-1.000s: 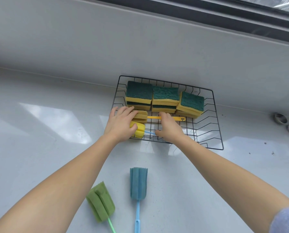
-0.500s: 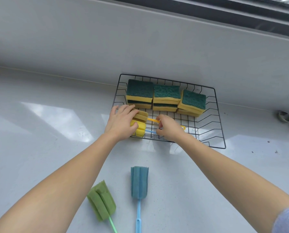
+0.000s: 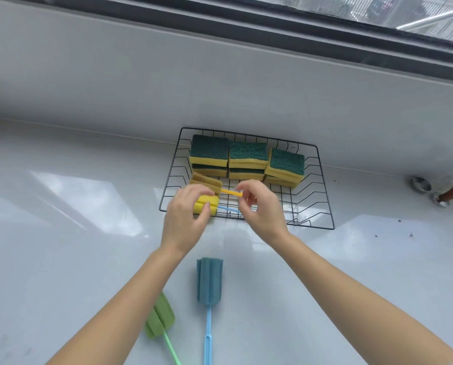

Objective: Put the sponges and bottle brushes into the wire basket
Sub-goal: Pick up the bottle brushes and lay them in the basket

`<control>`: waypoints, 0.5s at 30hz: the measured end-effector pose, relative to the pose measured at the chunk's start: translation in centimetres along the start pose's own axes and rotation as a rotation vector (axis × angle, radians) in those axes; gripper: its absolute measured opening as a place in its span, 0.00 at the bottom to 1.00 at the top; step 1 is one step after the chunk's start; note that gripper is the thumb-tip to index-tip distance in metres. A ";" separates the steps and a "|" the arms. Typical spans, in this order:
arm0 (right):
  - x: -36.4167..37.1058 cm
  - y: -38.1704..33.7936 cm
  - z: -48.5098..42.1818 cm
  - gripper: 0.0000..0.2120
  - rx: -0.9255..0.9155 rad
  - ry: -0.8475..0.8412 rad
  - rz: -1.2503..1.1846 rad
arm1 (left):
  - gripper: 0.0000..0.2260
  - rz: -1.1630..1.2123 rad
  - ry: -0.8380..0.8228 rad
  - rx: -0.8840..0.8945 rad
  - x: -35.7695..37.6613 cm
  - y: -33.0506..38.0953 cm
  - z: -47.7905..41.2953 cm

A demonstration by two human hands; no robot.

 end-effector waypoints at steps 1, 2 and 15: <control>0.4 0.2 1.2 0.12 0.026 -0.038 -0.013 | 0.08 0.031 -0.018 -0.031 0.5 0.5 1.6; 1.0 0.5 2.5 0.12 0.057 -0.085 -0.013 | 0.08 0.051 -0.034 -0.066 0.8 0.8 3.2; 8.0 6.4 19.9 0.04 0.414 -0.602 0.062 | 0.12 0.171 0.189 -0.727 -5.2 -1.4 24.1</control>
Point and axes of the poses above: each hand's wrist, its own z-axis away from the middle knuckle, its own x-axis out of the palm, y = z × x, the point moved 9 cm from there along -z, towards the middle knuckle, and after that the axes turned 12 degrees about x, right-handed, at the moved point
